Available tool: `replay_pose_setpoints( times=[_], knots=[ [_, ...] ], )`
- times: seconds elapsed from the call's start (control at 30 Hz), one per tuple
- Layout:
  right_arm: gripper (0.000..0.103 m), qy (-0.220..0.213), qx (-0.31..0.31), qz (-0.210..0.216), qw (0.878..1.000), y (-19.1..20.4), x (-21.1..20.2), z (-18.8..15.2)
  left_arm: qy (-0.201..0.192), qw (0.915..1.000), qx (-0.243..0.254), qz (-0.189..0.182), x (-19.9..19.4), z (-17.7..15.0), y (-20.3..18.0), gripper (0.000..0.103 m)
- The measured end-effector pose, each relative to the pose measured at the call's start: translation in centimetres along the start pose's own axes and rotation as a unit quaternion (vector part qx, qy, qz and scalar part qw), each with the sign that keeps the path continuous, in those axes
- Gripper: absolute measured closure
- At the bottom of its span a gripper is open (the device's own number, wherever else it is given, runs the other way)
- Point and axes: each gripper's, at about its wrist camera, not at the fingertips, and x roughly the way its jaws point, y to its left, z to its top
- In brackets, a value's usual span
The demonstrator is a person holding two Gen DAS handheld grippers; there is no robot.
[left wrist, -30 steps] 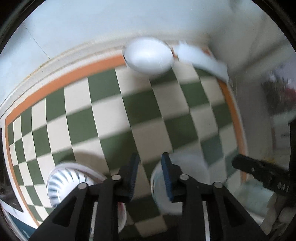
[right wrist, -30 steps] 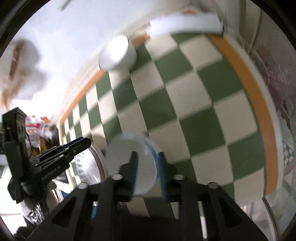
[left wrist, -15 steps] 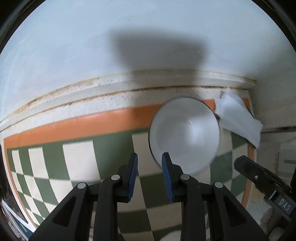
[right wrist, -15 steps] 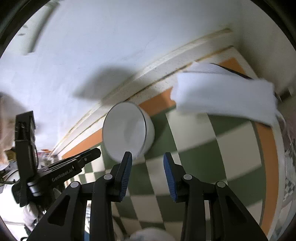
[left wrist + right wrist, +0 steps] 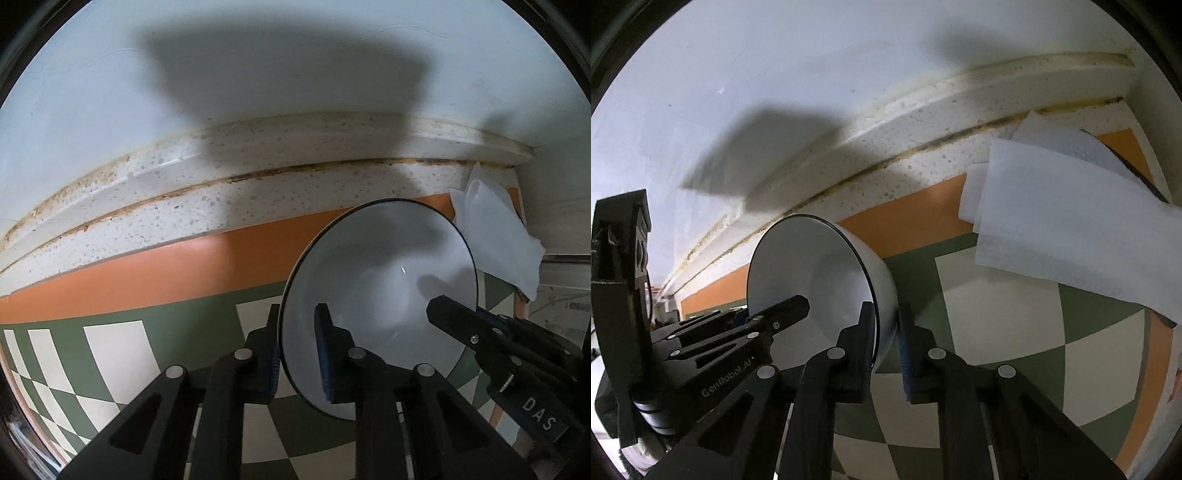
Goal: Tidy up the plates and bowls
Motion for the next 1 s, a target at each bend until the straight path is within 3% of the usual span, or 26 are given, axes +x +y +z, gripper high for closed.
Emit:
replay_pose_setpoints(
  times=[0.23,0.47,0.7,1.0],
  knots=[
    [0.091,-0.009,-0.003,-0.005,1.0,0.4,-1.4,-0.8,-0.015,0.9998,0.012,0.003,-1.9,-0.9,-0.5,0.088],
    [0.091,-0.036,-0.014,-0.005,0.999,1.3,-5.5,-3.0,-0.043,0.9986,0.031,-0.004,-6.4,-4.5,-1.3,0.088],
    [0.091,-0.063,-0.023,-0.005,0.998,2.4,-10.8,-7.9,-0.068,0.9962,0.051,-0.017,-11.3,-8.9,-2.2,0.088],
    [0.091,-0.084,-0.021,-0.008,0.996,2.6,-15.5,-16.4,-0.072,0.9939,0.08,-0.023,-14.5,-16.4,-2.5,0.088]
  ],
)
